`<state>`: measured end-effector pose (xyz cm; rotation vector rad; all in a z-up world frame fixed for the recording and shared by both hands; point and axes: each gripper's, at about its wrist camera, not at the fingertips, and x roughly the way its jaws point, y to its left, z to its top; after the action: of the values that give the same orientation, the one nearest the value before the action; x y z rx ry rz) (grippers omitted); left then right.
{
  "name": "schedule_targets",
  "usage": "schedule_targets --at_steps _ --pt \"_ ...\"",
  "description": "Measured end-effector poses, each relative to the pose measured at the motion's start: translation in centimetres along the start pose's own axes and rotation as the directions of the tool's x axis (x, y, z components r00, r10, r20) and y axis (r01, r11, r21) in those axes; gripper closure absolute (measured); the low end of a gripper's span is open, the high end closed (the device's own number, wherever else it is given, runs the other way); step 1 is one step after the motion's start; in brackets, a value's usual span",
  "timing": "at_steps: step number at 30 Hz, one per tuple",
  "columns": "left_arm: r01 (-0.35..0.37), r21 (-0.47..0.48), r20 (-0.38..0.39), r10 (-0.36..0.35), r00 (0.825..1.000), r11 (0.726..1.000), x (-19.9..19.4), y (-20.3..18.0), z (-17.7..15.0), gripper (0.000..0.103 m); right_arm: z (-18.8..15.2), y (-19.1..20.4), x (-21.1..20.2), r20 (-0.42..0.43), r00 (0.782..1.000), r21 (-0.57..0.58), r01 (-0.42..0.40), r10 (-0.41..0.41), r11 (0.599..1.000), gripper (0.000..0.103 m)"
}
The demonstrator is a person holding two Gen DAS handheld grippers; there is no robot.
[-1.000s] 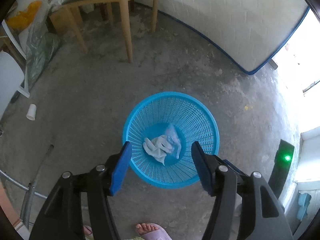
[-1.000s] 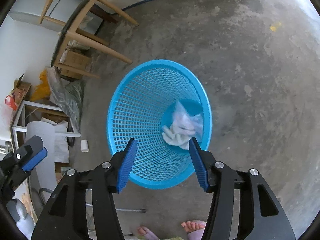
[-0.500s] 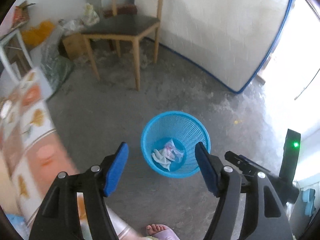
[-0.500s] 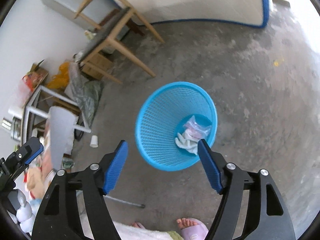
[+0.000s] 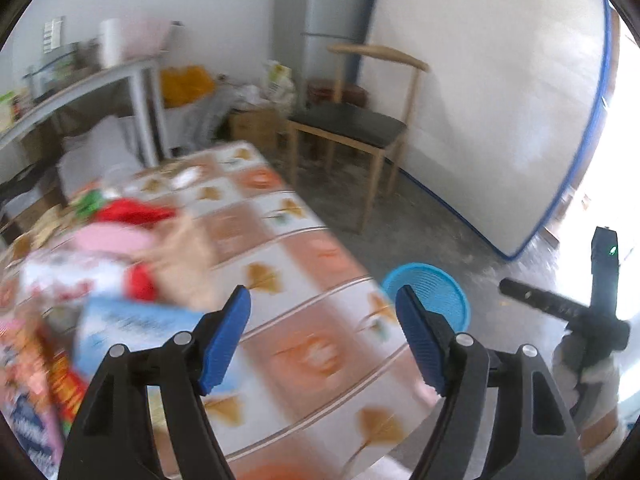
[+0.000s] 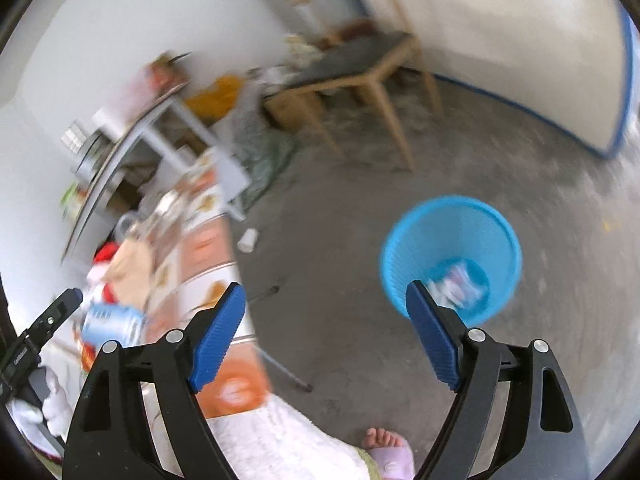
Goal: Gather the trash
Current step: 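Move both tools back over the pile of snacks on the table, then grasp the blue medicine box with the right tool while the left tool grasps a yellow snack wrapper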
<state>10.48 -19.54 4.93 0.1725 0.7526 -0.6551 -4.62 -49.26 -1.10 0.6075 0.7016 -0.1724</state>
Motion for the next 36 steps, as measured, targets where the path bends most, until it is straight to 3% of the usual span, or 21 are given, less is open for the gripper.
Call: schedule_targets --at_steps 3,5,10,13,16,19,24,31,36 --pt "-0.026 -0.061 0.022 0.028 0.999 0.998 -3.1 3.7 -2.2 0.029 0.2 5.0 -0.3 0.009 0.997 -0.174 -0.074 0.077 0.982 0.016" --pt "-0.036 -0.092 0.031 0.039 0.999 0.995 -4.6 5.6 -3.4 0.029 0.0 8.3 -0.1 -0.007 0.990 -0.294 -0.134 0.139 0.946 0.013" --pt "-0.064 -0.114 0.027 0.067 0.997 0.991 -7.4 8.9 -6.8 0.029 -1.0 15.5 1.4 -0.100 0.961 -0.493 -0.273 0.258 0.826 0.008" --pt "-0.070 -0.113 0.011 0.072 0.997 0.991 -7.5 9.7 -8.5 0.029 -1.7 19.6 3.5 -0.194 0.928 -0.582 -0.369 0.317 0.724 0.008" --pt "-0.078 -0.105 0.000 0.078 0.997 0.991 -6.9 9.8 -9.7 0.029 -2.4 22.6 5.3 -0.260 0.917 -0.649 -0.399 0.304 0.648 0.008" --pt "-0.062 -0.138 -0.005 0.062 0.998 0.988 -6.3 10.1 -10.9 0.029 -3.3 25.9 7.2 -0.319 0.905 -0.729 -0.423 0.280 0.537 0.008" --pt "-0.082 -0.148 0.010 0.084 0.996 0.986 -4.7 9.3 -12.1 0.031 -3.9 29.5 9.7 -0.370 0.898 -0.786 -0.439 0.237 0.436 0.008" --pt "-0.128 -0.312 0.002 0.136 0.991 0.941 -2.0 10.0 -13.4 0.045 -4.5 30.9 11.2 -0.416 0.883 -0.806 -0.468 0.217 0.362 0.008" --pt "-0.139 -0.367 0.028 0.160 0.987 0.920 -1.2 10.7 -13.4 0.050 -4.9 31.5 11.9 -0.450 0.868 -0.807 -0.495 0.209 0.323 0.008"
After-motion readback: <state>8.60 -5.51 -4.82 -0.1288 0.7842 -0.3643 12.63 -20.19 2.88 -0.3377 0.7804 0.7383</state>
